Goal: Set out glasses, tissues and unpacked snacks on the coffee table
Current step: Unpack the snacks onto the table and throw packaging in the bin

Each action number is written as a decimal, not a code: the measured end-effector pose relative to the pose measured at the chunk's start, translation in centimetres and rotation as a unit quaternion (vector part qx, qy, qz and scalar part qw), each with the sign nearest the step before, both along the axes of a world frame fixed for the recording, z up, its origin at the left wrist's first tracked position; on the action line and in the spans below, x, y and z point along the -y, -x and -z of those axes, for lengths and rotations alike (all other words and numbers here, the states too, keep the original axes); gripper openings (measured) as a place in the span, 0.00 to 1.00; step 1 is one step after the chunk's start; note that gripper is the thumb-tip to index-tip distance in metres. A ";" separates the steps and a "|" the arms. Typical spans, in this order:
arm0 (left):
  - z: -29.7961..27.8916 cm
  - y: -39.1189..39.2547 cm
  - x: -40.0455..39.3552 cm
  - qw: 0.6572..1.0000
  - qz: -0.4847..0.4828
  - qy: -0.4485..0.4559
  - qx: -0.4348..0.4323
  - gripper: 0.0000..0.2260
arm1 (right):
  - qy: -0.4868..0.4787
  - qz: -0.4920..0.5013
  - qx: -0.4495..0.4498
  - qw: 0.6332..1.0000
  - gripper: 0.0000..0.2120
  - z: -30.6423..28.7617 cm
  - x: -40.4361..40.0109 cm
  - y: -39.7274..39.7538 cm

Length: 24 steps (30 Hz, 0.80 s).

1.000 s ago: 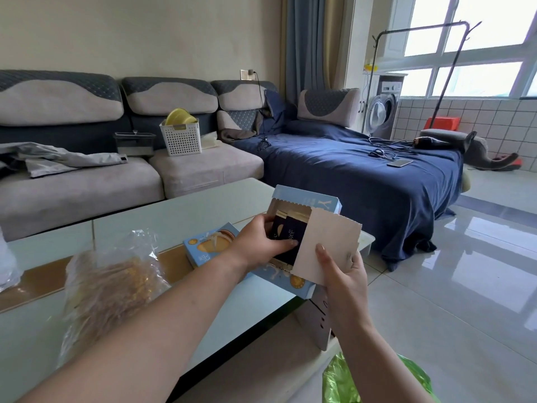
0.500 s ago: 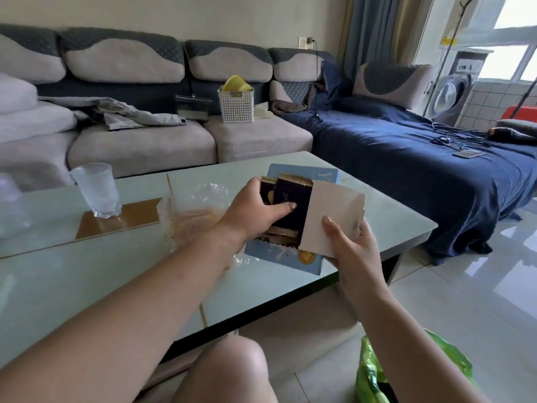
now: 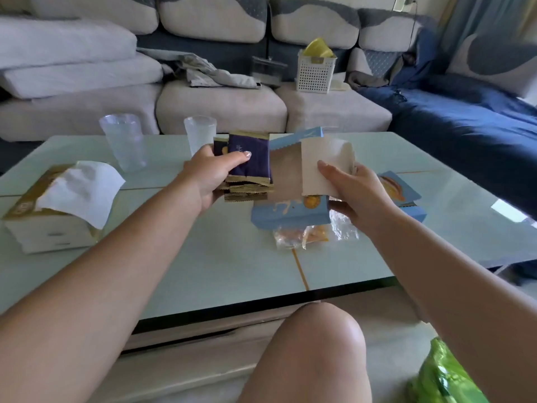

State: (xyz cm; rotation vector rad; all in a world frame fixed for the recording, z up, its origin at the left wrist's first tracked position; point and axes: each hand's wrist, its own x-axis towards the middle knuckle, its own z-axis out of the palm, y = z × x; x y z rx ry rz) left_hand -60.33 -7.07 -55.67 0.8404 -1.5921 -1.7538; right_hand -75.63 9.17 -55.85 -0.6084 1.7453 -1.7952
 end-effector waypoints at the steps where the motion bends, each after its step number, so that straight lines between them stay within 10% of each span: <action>1: 0.5 -0.8 1.0 1.000 -0.013 -0.007 0.003 0.13 | -0.006 -0.006 0.003 1.000 0.19 0.2 0.7 -0.2; 10: 6.1 -3.4 9.4 0.983 -0.107 0.011 0.147 0.24 | -0.042 -0.022 0.033 0.998 0.21 2.6 4.1 -0.8; 24: 8.9 -2.4 12.3 0.862 -0.171 0.196 0.435 0.29 | 0.009 -0.041 0.085 0.996 0.11 3.0 3.7 -0.7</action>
